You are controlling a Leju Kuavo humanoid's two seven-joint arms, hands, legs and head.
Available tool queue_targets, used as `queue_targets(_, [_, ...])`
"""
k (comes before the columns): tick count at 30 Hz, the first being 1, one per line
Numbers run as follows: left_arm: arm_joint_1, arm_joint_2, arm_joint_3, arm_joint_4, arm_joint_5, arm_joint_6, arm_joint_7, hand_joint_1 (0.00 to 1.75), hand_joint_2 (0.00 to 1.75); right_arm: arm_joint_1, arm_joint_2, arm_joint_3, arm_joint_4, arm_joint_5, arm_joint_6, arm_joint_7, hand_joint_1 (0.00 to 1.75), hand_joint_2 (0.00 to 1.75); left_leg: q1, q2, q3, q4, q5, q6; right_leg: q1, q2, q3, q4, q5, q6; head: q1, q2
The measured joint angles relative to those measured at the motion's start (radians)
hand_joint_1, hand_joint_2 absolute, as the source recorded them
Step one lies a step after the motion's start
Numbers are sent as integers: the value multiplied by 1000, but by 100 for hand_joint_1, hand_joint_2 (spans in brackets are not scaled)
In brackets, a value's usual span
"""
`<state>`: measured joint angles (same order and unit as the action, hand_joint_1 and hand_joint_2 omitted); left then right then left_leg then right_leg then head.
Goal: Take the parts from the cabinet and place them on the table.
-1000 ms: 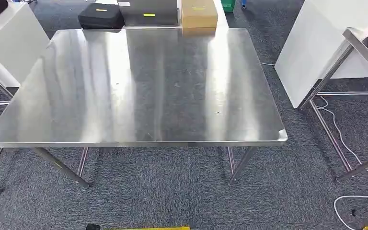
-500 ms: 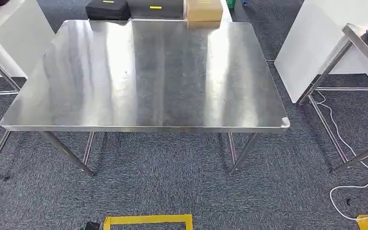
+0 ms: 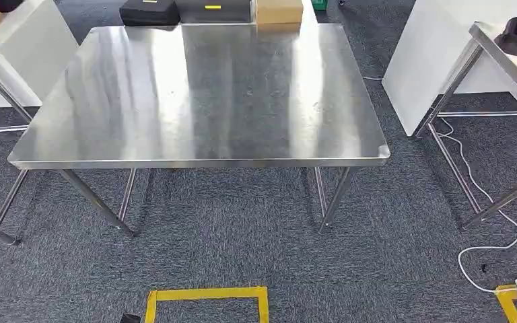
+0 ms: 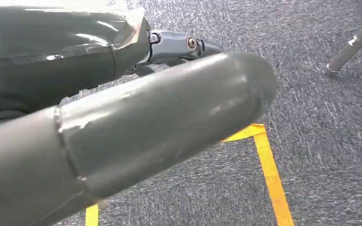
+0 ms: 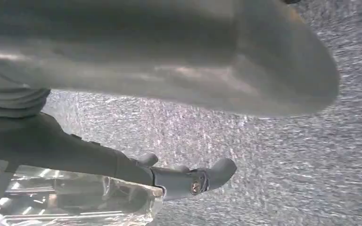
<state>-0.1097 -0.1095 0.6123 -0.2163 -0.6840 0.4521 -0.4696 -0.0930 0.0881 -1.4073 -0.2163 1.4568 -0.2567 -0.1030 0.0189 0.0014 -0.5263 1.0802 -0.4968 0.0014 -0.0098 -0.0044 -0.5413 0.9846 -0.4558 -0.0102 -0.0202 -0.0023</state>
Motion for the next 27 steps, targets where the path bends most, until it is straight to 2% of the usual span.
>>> queue_targets(1, [-4, 0, 0, 0, -7, 0, 3, 0, 0, 0, 0, 0, 0, -3, 0, 0, 0, 0, -2, -3, 43, -70, -24, 7, 3, -1, -5, 2, 3, 5, 0, 0])
queue_targets(2, [-7, 0, 0, 0, -10, 0, 5, 0, 0, 0, 1, 0, 0, -5, 0, 0, 0, 0, -5, -5, 51, -85, -20, 12, 7, -1, -9, 4, 8, 13, 3, 0])
queue_targets(4, [-8, -1, -1, 0, -16, 0, 6, 0, 0, -3, 0, 0, 0, -7, 0, 0, 0, 0, -12, -3, 41, -85, -17, 18, 5, -1, -11, 3, 18, 27, 0, 0])
queue_targets(5, [-9, -1, -1, 0, -16, 0, 8, 0, 0, -3, 0, 0, 0, -8, 0, 0, 0, 0, -13, -3, 38, -89, -11, 28, 5, -1, -12, -1, 25, 37, 2, 0])
queue_targets(6, [-10, -5, 0, 0, -16, -1, 8, 0, 0, -1, -1, 0, 0, -8, 0, 2, 0, 0, -1, 2, 37, -105, 5, 42, 16, -1, -18, 8, 21, 42, 2, 0])
queue_targets(7, [-11, -6, -1, 0, -16, -2, 8, 0, 0, 1, -2, 0, 0, -9, 0, 3, 0, 0, -6, 5, 27, -108, 14, 49, 9, 1, -39, 36, -8, 38, 2, 0])
queue_targets(8, [-13, -5, 0, 0, -16, -2, 8, 0, 0, 1, -1, 0, 0, -9, -1, 3, 0, 0, -5, 6, 16, -107, 23, 58, 7, 2, -66, 97, -57, 29, 9, 0])
queue_targets(9, [-13, -5, 0, 0, -16, -3, 8, 0, 0, 1, 0, 0, 0, -11, -2, 7, 0, 0, -6, 6, 3, -106, 32, 57, 6, 2, -97, 179, -104, 26, 11, 0])
queue_targets(10, [-13, -5, 0, 0, -16, -4, 8, 0, 0, 1, 0, 0, 0, -11, -3, 10, 0, 0, -8, 8, -8, -105, 40, 57, 3, 2, -126, 259, -140, 27, 9, 0])
queue_targets(11, [-13, -5, 0, 0, -16, -5, 8, 0, 0, 2, 0, 0, 0, -11, -3, 11, 0, 0, -9, 9, -20, -103, 48, 56, 2, 2, -141, 316, -155, 34, 11, 0])
queue_targets(12, [-13, -5, 0, 0, -16, -5, 8, 0, 0, 3, 0, 0, 0, -11, -4, 12, 0, 0, -9, 10, -29, -103, 55, 54, 0, 2, -128, 318, -148, 44, 10, 0])
queue_targets(13, [-13, -5, 0, 0, -16, -5, 8, 0, 0, 3, 0, 0, 0, -10, -5, 13, 0, 0, -9, 10, -37, -103, 62, 52, -1, 2, -90, 269, -124, 55, 11, 0])
queue_targets(14, [-13, -5, 0, 0, -16, -6, 8, 0, 0, 3, 0, 0, 0, -9, -6, 14, 0, 0, -8, 9, -44, -102, 68, 48, -3, 2, -28, 178, -93, 65, 11, 0])
queue_targets(15, [-13, -5, 0, 0, -16, -6, 8, 0, 0, 2, -1, 0, 0, -8, -8, 14, 0, 0, -8, 9, -49, -100, 73, 43, -7, 2, 42, 68, -68, 70, 11, 0])
queue_targets(16, [-12, -5, 0, 0, -16, -5, 8, 0, 0, 0, -1, 0, 0, -5, -8, 15, 0, 0, -10, 9, -53, -95, 77, 37, -11, 2, 96, -24, -76, 65, 13, 0])
queue_targets(17, [-11, -4, 0, 0, -14, -5, 8, 0, 0, -1, -1, 0, 0, -3, -8, 16, 0, 0, -12, 8, -57, -94, 81, 32, 1, 8, 104, -23, -65, 54, 12, 0])
queue_targets(18, [-11, -3, 0, 0, -14, -5, 8, 0, 0, 2, 0, 0, 0, -3, -8, 16, 0, 0, -13, 7, -56, -92, 88, 24, 4, 9, 84, -20, -59, 49, 11, 0])
queue_targets(19, [-11, -4, 0, 0, -14, -5, 8, 0, 0, 1, 0, 0, 0, -2, -8, 18, 0, 0, -13, 7, -59, -91, 92, 20, 6, 10, 78, -19, -60, 43, 16, 0])
queue_targets(20, [-9, -5, 0, 0, -14, -5, 8, 0, 0, 1, 0, 0, 0, -2, -8, 19, 0, 0, -11, 6, -60, -95, 97, 12, 9, 9, 73, -18, -59, 39, 13, 0])
queue_targets(21, [-6, -4, 0, 0, -12, -4, 8, 0, 0, 2, 0, 0, 0, -2, -9, 20, 0, 0, -10, 6, -66, -91, 98, 6, -6, 9, 71, -24, -49, 24, 13, 0])
queue_targets(22, [-3, -1, 0, 0, -12, -3, 7, 0, 0, 1, 2, 0, 1, -2, -8, 20, 0, 0, -6, 2, -78, -65, 60, 3, -11, 5, 63, -25, -40, 10, 11, 0])
queue_targets(23, [-1, -2, 0, 0, -12, -3, 7, 0, 0, 2, 0, 0, 1, -2, -9, 21, 0, 0, -4, 1, -94, -15, 5, 2, -9, 4, 55, -25, -32, -5, 7, 0])
queue_targets(24, [1, -3, 0, 0, -12, -2, 7, 0, 0, 3, 0, 0, 1, -2, -9, 22, 0, 0, -4, 0, -119, 61, -53, -2, -7, 1, 45, -24, -25, -11, 6, 0])
queue_targets(25, [3, -2, 0, 0, -12, -2, 7, 0, 0, 4, 0, 0, 1, -2, -9, 24, 0, 0, -4, 0, -143, 141, -99, -7, -4, 0, 35, -23, -17, -13, 6, 0])
queue_targets(26, [5, -2, 0, 0, -12, -2, 7, 0, 0, 4, 0, 0, 1, -2, -9, 27, 0, 0, -2, 0, -156, 196, -118, -10, -2, 0, 33, -23, -10, -13, 5, 0])
queue_targets(27, [7, -2, 0, 0, -12, -2, 7, 0, 0, 5, 0, 0, 1, -2, -9, 30, 0, 0, -1, 0, -149, 211, -112, -10, 0, 0, 22, -20, -2, -12, 7, 0])
